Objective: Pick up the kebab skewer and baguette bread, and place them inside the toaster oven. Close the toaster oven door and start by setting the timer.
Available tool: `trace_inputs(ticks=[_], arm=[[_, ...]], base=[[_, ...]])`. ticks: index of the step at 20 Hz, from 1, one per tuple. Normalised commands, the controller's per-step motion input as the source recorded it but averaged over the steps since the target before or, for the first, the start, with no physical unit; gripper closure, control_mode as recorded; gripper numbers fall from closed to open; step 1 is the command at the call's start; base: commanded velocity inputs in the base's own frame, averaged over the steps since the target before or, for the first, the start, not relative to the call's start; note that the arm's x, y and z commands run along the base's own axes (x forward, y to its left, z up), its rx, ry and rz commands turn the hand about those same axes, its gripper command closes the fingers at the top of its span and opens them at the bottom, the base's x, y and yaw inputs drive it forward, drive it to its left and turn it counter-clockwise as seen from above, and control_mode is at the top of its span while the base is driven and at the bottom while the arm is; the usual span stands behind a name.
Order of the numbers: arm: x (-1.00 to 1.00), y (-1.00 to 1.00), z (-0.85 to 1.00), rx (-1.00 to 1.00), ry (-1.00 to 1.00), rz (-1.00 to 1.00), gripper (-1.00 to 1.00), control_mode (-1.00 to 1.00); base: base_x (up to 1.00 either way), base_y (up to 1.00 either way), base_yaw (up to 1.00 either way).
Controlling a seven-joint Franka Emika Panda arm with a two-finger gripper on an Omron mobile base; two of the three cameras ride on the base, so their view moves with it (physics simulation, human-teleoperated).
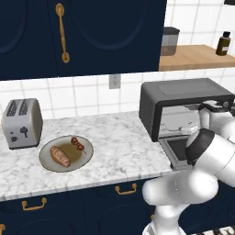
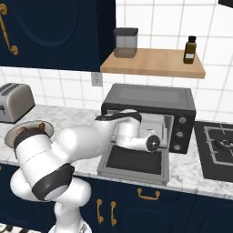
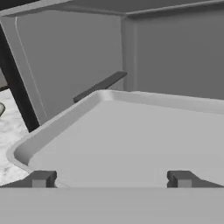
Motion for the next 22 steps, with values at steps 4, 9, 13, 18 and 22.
trace_inputs(ticks=[4,9,13,18,22], arm=[[-0.77,-0.24,-0.19,0.0,0.32,-0.03,-1.0,-1.0],[-0.57,-0.21,0.51,0.03,0.22,-0.01,-1.0,-1.0],[-0.93,0.13,0.93,0.1,0.03,0.0,-1.0,-1.0],[-1.0,0.65,0.53,0.01,0.0,-0.02,-1.0,-1.0],[-1.0,0.97,0.39,0.0,0.09,-0.12,-1.0,-1.0]], base=[[0.0,0.0,0.0],[0.0,0.0,0.0],[0.0,0.0,0.0],[0.0,0.0,0.0],[0.0,0.0,0.0]])
